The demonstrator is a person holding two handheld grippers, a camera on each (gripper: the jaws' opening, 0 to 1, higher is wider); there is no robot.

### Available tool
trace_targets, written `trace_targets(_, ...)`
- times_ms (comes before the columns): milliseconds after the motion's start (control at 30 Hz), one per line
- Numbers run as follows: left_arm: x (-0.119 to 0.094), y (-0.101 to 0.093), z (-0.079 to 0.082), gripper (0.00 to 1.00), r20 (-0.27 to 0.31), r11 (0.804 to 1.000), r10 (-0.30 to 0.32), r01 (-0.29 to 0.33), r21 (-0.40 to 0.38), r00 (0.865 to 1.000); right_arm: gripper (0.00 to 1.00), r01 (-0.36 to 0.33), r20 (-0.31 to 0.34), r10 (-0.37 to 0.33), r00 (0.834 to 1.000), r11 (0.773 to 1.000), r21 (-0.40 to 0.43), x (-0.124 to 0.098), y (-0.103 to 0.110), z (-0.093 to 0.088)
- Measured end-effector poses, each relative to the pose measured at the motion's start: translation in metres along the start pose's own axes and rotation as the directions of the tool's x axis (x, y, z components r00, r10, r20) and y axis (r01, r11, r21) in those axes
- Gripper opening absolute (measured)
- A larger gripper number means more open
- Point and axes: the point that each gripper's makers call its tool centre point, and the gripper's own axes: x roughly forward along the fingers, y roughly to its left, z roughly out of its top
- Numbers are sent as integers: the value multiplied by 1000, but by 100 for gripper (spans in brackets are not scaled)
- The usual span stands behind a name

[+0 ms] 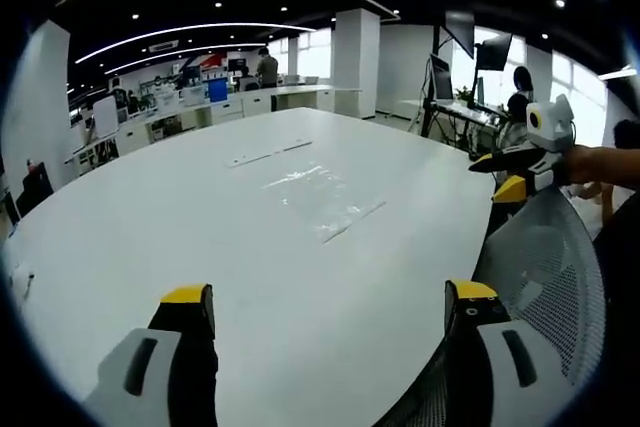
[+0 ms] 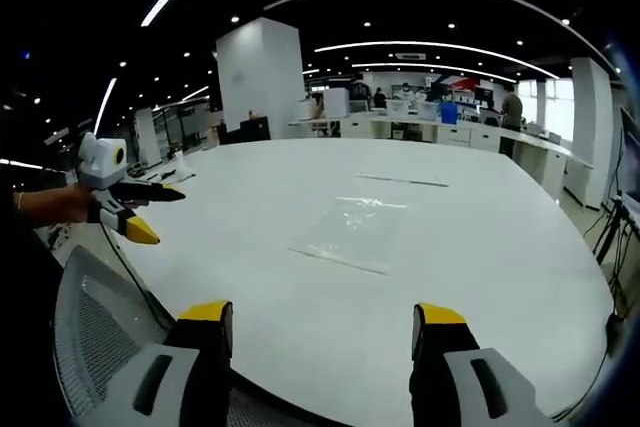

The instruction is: Open the resealable bag by pulling the two sides of the seal apart until the entire bag opening is separated and visibly accessible.

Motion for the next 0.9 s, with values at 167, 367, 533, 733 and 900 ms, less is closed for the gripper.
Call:
trace_targets(167, 0, 0, 0, 94, -4, 1000, 0, 0, 3, 1000, 72, 0, -1, 0, 1000, 1000, 1, 0, 0, 0)
trace_targets(367, 0, 0, 0, 93, -4, 1000, -1, 1, 1, 1000, 72, -3, -3, 3, 1000, 1000, 1, 0, 1, 0)
trace_targets(533, 1, 0, 0, 93, -7, 1000, -4, 4, 3, 1000, 72, -3, -2, 3, 1000, 1000, 1, 0, 1, 0)
trace_targets(733, 1, 0, -3, 93, -18, 1000, -4, 4, 10, 1000, 72, -3, -2, 3, 1000, 1000, 3, 0, 0, 0)
trace_targets(900, 1, 1, -4, 92, -18, 1000, -4, 4, 4, 1000, 72, -5, -5, 5, 1000, 1000, 6, 1, 0, 0)
